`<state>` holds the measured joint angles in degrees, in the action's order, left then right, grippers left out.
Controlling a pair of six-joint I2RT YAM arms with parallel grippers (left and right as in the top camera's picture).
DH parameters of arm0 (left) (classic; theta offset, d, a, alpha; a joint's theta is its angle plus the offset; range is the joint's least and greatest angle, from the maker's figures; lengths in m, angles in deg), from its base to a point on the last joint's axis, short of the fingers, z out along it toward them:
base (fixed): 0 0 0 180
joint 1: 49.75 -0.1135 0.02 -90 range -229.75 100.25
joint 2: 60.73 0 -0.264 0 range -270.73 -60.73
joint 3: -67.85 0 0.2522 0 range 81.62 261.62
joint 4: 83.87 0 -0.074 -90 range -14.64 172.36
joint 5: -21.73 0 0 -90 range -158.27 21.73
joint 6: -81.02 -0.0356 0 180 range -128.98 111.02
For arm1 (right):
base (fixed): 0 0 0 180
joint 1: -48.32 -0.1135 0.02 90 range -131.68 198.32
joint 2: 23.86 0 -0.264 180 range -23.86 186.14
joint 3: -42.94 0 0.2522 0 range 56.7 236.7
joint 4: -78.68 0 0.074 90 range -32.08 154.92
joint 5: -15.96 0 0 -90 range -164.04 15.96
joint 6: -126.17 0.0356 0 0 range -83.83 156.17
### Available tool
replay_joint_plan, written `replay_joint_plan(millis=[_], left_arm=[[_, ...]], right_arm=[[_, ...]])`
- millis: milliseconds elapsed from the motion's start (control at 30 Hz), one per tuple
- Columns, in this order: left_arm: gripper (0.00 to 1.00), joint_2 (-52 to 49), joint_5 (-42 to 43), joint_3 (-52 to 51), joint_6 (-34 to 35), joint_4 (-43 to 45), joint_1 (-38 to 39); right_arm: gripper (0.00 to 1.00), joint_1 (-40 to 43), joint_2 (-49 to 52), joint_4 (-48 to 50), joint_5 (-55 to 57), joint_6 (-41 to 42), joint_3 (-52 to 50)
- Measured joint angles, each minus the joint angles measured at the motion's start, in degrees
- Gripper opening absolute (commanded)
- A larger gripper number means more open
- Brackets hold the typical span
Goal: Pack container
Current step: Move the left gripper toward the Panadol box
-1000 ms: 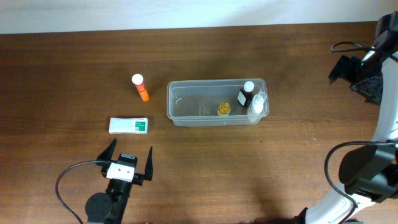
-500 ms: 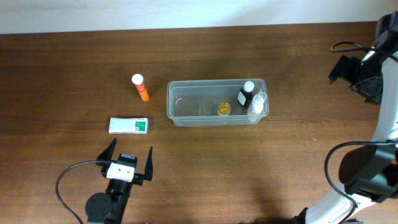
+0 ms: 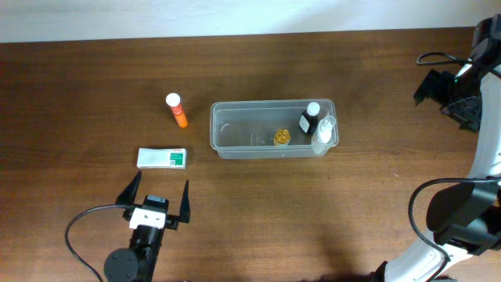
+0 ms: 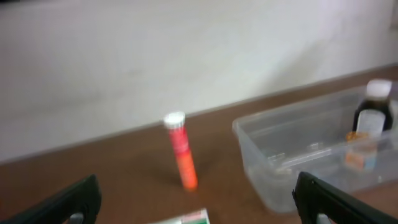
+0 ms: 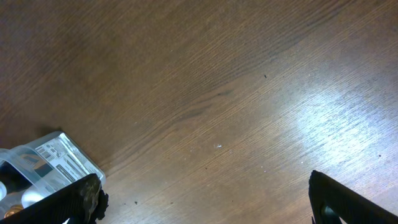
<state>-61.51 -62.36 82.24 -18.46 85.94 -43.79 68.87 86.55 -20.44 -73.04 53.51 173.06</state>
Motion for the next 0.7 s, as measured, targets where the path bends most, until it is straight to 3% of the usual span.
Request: replay_joint_plan(millis=[267,433,567,700], left_arm=[[0.99,0.0,3.7,0.1,0.0,10.1,0.0],[1.0,-2.3,4.2,3.6,0.0,11.2,-0.3],[0.99,-10.0,4.2,12.2,0.0,8.2,-0.7],[0.99,-25.9,5.4,27.2,-0.2,-3.4,-0.7]], right_arm=[[0.98,0.0,0.0,0.1,0.0,0.0,-0.1],[0.98,0.0,0.0,0.1,0.0,0.0,-0.1],[0.98,0.0,0.0,0.1,0.0,0.0,-0.1],[0.98,0.0,0.0,-0.2,-0.2,0.1,-0.3]])
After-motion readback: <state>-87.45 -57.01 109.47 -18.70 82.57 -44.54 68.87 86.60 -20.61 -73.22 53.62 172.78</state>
